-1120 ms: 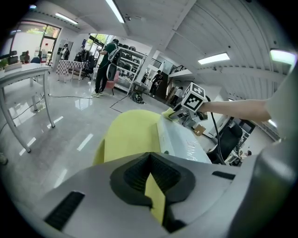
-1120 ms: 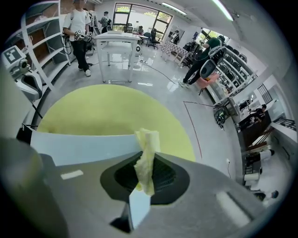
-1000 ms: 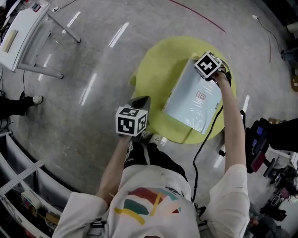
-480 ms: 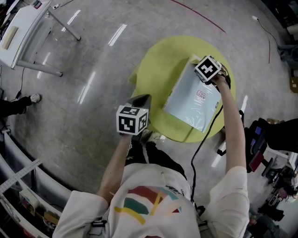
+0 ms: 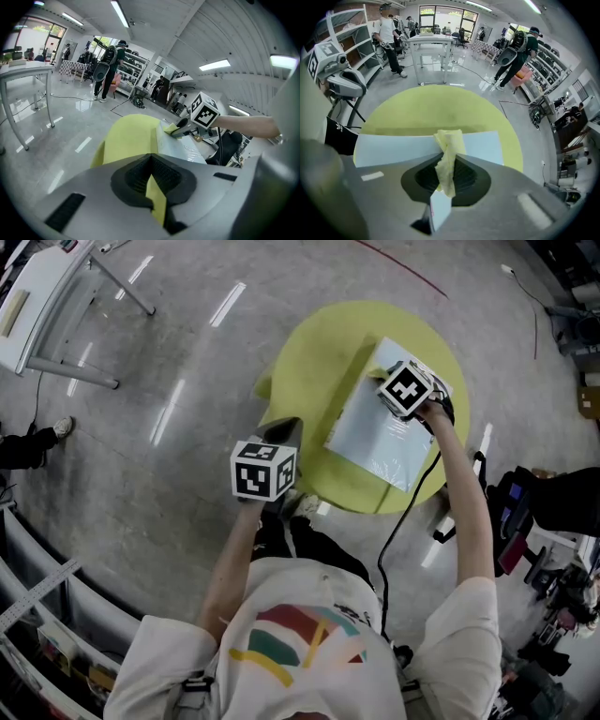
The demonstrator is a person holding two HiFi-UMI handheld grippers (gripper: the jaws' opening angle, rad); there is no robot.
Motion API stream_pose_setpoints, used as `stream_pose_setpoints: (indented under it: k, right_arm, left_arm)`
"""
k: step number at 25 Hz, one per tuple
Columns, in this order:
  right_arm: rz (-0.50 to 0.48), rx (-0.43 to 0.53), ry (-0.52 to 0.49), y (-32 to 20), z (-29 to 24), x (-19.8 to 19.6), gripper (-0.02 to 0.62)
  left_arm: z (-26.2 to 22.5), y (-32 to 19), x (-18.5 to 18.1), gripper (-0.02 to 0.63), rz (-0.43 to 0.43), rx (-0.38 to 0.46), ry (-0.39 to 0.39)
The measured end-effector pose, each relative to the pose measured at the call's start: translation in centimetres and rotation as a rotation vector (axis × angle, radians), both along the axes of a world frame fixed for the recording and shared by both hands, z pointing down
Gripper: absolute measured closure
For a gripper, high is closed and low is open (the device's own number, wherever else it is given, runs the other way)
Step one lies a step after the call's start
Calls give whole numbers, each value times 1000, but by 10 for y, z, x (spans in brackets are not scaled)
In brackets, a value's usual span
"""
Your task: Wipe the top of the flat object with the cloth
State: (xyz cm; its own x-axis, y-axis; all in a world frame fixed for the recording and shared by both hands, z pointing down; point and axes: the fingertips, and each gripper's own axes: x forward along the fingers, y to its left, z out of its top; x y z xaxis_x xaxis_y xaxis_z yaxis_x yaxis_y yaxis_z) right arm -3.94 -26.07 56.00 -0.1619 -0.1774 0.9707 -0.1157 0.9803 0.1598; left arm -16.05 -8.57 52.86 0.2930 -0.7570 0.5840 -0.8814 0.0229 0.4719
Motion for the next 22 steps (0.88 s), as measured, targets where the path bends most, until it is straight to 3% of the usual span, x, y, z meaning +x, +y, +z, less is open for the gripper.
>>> stream_pose_setpoints:
  k: [4,10,18,22]
  right_arm:
    - [-31,-64,-2,40,1,-3,568]
    - [-76,-76,-30,75,-1,-13,568]
    - [-53,-121,1,123,3,2,568]
    - [-91,-123,-26,148,-1,-11,568]
  left_arm:
    - [-6,-1,1,592,-5,15,2]
    - [-14,-2,0,592,-3,32,5]
    - [-20,-7,5,592,5,46,19]
    - [-24,-9,4,592,11,59,31]
